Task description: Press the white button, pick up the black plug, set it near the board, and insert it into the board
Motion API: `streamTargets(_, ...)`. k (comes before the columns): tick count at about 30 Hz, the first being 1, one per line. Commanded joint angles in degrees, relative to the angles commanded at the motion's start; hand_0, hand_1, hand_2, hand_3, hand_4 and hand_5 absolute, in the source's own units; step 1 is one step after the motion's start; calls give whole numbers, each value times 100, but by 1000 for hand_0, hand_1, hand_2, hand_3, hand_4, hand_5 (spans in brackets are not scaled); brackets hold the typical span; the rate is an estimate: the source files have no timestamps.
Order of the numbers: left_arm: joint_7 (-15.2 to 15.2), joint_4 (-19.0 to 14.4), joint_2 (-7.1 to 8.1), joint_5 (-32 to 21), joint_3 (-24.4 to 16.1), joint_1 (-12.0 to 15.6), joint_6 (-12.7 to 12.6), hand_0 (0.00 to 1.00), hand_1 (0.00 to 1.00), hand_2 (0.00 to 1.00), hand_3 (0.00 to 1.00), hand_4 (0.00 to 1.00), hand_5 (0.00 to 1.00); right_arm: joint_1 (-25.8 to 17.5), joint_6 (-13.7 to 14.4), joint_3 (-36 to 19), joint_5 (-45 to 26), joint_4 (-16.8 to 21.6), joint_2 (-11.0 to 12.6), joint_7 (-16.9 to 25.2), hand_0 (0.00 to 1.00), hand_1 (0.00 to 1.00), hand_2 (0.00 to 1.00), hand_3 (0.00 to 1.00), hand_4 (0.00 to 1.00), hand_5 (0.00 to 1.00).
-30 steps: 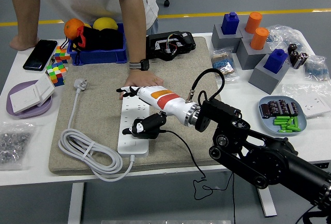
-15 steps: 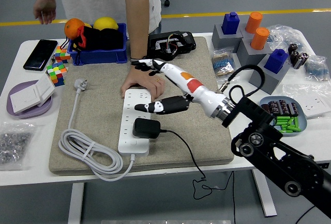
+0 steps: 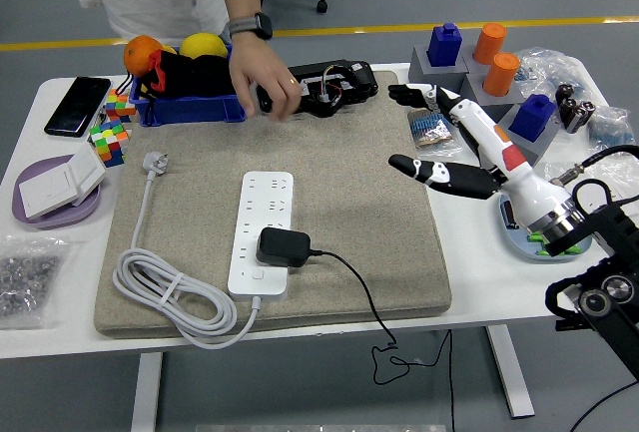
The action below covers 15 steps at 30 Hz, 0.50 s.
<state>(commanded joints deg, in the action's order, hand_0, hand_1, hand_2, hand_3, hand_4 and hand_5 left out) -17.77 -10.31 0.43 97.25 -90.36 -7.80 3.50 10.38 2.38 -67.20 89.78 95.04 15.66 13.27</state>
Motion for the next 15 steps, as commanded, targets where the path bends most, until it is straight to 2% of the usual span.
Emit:
streamTargets(1,10,0,-10,-20,36,-3,-1,649,638,628,668,493,78,-80,-16,-127,49,76,14,-34,901,864,807,831,998,740)
streamTargets(2,18,0,-15,-44,70,-7,-2,649,639,628,669,496,80,-131,-27,-224,116,142,15,-73,915,876,818,834,998,799)
streamTargets(7,72,0,-21,-274,383,-25,10,649,639,628,669,496,80,-474,-119,-863,431,689,-26,-240,915,876,818,834,998,799)
streamTargets(8,78,0,-19,-321,439,-30,12,649,639,629,670,497,82,-518,-194,-994,425,689,-29,-331,924,881,828,835,998,842)
streamTargets(13,81,0,13,-265,429,9,33,649,639,629,670,497,82,-767,-1070,-1745,632,689,-101,-1458,924,881,828,835,998,842)
streamTargets(14,76,0,23,-223,396,20,40,651,640,631,671,506,92,-824,-1206,-1892,703,689,-125,-1718,998,992,965,971,998,998)
streamTargets(15,82,0,37,-201,366,40,42,651,640,631,671,506,92,-898,-1297,-2037,747,689,-165,-1940,998,992,965,971,998,998)
